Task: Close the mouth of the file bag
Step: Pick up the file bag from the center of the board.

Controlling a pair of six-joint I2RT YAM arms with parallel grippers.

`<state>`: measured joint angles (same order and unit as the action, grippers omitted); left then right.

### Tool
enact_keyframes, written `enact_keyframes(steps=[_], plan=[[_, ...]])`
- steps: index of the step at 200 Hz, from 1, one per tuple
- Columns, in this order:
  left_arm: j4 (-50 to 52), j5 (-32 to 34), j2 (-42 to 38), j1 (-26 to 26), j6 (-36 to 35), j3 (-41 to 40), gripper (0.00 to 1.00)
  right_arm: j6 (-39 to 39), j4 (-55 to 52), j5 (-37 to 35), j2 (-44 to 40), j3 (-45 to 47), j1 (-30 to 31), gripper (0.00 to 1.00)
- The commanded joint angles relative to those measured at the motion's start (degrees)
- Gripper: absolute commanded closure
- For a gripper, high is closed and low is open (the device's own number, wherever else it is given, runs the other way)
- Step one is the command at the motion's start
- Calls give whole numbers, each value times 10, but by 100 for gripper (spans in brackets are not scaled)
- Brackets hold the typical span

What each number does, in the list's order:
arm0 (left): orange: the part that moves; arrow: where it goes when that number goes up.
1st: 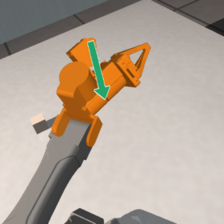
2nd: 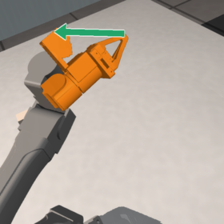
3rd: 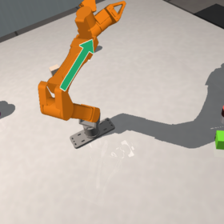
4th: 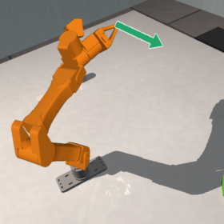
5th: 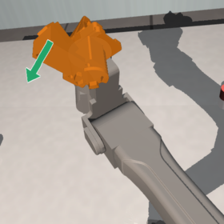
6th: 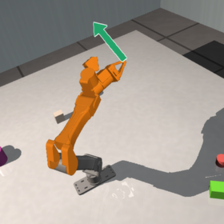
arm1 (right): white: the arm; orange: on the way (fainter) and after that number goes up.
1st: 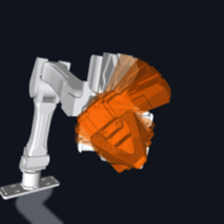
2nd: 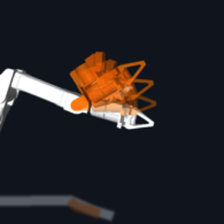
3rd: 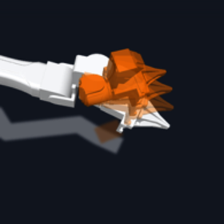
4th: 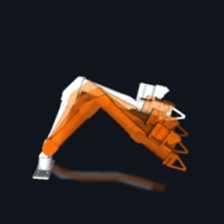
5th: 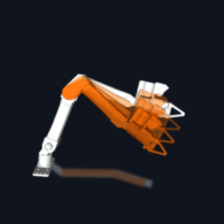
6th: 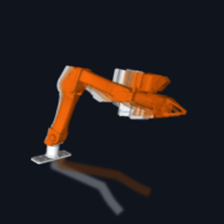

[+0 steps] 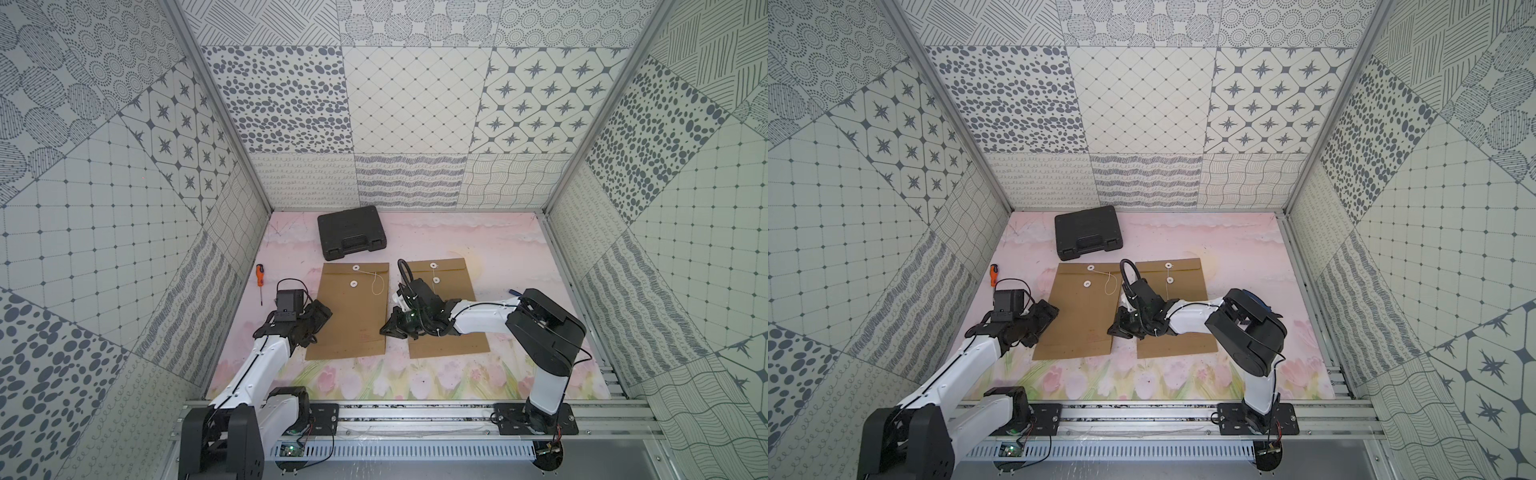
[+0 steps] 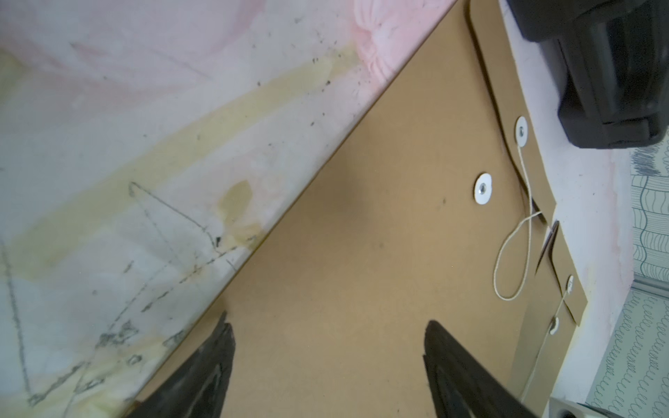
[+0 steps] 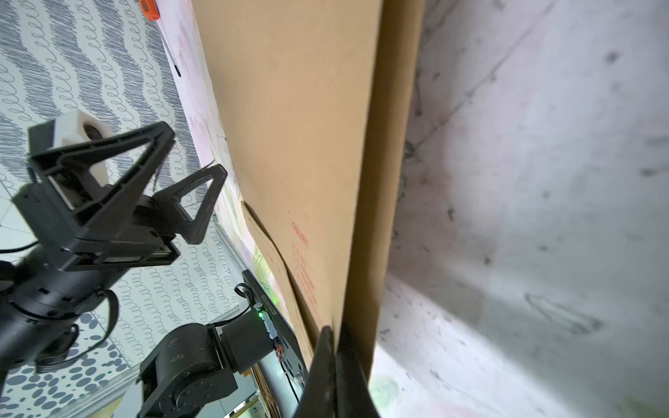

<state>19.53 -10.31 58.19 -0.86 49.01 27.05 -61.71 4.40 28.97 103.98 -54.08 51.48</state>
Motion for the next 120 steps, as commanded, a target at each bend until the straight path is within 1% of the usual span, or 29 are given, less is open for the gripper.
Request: enact_keyframes(steps=[1,16,33,41,53,67,84,96,108,120], plan=[[106,-33,0,1,-46,75,15,112,-54,-30,-61,10,6,100],[115,-48,6,-6,-63,110,14,165,-77,-46,-100,30,10,100],[98,-87,10,-24,-67,133,13,243,-103,-78,-146,47,26,100],[76,-110,10,-30,-64,137,12,297,-126,-110,-166,47,40,100],[39,-148,17,-37,-63,147,11,373,-165,-178,-191,43,59,100],[0,-189,23,-45,-57,157,10,443,-174,-246,-219,51,73,100],[-46,-227,24,-56,-57,173,9,506,-166,-304,-253,63,78,100],[-73,-249,25,-65,-60,182,7,532,-138,-328,-282,84,77,100],[-107,-263,26,-77,-58,182,7,552,-94,-328,-312,111,74,100],[-153,-280,25,-90,-38,176,6,564,-52,-315,-333,134,67,100]])
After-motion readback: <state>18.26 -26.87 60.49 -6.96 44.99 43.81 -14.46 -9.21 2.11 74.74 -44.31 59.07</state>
